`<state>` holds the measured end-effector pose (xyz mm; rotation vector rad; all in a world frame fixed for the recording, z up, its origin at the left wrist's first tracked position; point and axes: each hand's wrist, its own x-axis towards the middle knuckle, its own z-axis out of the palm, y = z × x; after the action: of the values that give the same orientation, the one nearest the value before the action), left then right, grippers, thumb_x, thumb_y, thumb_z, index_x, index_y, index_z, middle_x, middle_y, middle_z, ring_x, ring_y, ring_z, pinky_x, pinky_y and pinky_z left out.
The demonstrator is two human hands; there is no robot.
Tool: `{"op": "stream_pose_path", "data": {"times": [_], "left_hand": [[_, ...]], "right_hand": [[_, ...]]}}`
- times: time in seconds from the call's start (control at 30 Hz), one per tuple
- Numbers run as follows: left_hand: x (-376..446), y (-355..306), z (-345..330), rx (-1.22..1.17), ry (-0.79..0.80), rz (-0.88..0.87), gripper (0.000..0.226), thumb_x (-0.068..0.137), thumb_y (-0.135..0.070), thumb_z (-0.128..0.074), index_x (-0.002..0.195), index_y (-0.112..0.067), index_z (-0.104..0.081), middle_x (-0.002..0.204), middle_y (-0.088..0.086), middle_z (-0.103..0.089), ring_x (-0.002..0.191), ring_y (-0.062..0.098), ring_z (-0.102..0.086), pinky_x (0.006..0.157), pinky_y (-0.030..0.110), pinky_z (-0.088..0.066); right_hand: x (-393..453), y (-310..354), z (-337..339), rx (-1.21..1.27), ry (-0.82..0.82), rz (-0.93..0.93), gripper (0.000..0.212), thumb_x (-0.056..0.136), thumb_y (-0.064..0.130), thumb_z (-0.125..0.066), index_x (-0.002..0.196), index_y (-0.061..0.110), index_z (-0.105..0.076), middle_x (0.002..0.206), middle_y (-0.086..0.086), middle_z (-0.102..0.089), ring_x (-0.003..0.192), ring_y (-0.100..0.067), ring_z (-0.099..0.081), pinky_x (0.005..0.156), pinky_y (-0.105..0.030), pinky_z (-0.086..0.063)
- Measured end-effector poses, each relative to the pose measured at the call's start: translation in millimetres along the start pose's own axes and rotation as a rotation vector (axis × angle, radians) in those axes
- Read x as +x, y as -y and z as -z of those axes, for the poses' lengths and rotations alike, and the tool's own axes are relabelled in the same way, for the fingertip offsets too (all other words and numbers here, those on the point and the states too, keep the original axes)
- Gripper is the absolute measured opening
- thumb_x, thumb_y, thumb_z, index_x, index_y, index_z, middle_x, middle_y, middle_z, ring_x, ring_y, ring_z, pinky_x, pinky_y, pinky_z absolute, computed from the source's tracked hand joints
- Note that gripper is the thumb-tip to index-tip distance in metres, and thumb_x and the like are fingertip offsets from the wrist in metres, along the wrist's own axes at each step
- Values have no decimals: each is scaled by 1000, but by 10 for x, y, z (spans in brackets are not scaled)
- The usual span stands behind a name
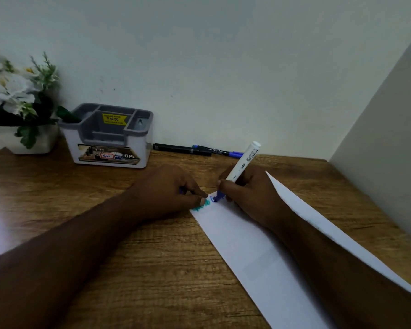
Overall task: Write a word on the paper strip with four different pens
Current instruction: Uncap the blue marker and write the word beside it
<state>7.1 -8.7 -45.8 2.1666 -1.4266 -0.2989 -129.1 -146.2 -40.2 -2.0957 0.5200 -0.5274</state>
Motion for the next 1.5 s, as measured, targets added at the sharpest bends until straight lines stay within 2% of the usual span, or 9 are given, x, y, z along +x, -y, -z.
{"op": "stream_pose_path", "data": {"times": [0.17, 0.27, 0.43, 0.77, 0.87, 1.0, 1.13, 1.3, 1.5], "left_hand": [[3, 9, -12, -15, -2, -4, 22, 79, -41, -70, 100, -37, -73, 95, -16, -73, 78, 2, -60, 72, 32, -57], [0, 17, -12, -19, 2, 3, 23, 78, -45, -69, 100, -38, -73, 98, -15, -73, 81, 3, -61, 77, 37, -57], [9, 31, -12, 1, -1, 0, 23, 78, -44, -69, 100, -38, -73, 99, -16, -73, 73, -2, -56, 69, 26, -53], [-10, -9, 5, 9, -2, -8, 24, 79, -42, -69, 102, -36, -73, 88, -19, -69, 77, 3, -59, 72, 34, -56], [-11, 2, -7, -6, -6, -7, 25, 77, -45, -70, 100, -35, -74, 96, -15, -73, 77, 1, -60, 73, 29, -55], [-69, -30, 17, -290, -59, 61, 50, 68, -70, -53, 88, -32, -78, 94, -7, -76, 84, 4, -68, 78, 35, -57], [-48, -43, 76, -543, -239, 146, 42, 92, -54, -36, 92, -35, -74, 69, -11, -61, 56, 3, -54, 55, 21, -39], [-1, -106, 37, -1048, -232, 166, 37, 100, -38, -33, 111, -26, -66, 89, 7, -49, 49, 10, -40, 38, 21, -27], [-12, -102, 43, -1149, -169, 206, 44, 98, -43, -34, 105, -9, -61, 78, 4, -57, 47, 11, -41, 36, 21, -28]], "right_hand": [[54, -71, 12, -35, -206, -40, 8, 81, 15, -65, 74, 10, -67, 66, -7, -67, 53, -9, -59, 52, -31, -50], [88, -62, 17, 11, -293, -120, 11, 81, 11, -64, 71, 14, -62, 62, -3, -63, 46, -11, -56, 43, -25, -48], [77, -42, 29, 214, -261, -160, 9, 83, 5, -63, 74, 5, -62, 62, -5, -63, 45, -12, -64, 49, -27, -56], [104, -50, -6, 96, -181, -115, 3, 82, 8, -66, 84, 5, -67, 76, -9, -69, 56, -12, -66, 49, -20, -54], [109, -35, 11, 169, -174, -136, 7, 83, 4, -63, 76, 7, -64, 60, 0, -67, 52, -10, -63, 47, -22, -54], [90, -14, 101, 518, -291, -122, 13, 83, 6, -66, 70, 9, -65, 49, 5, -60, 46, -8, -53, 38, -23, -41], [72, 12, 169, 731, -239, -111, 16, 86, 21, -62, 87, 11, -74, 75, -8, -66, 58, -14, -53, 37, -22, -37], [-14, 187, 227, 624, -74, 130, 11, 80, 6, -72, 91, 10, -71, 76, -16, -66, 52, -20, -56, 36, -24, -41], [-117, 238, 85, 364, 5, 298, 15, 76, 8, -76, 89, 14, -76, 68, -8, -70, 53, -20, -61, 38, -24, -45]]}}
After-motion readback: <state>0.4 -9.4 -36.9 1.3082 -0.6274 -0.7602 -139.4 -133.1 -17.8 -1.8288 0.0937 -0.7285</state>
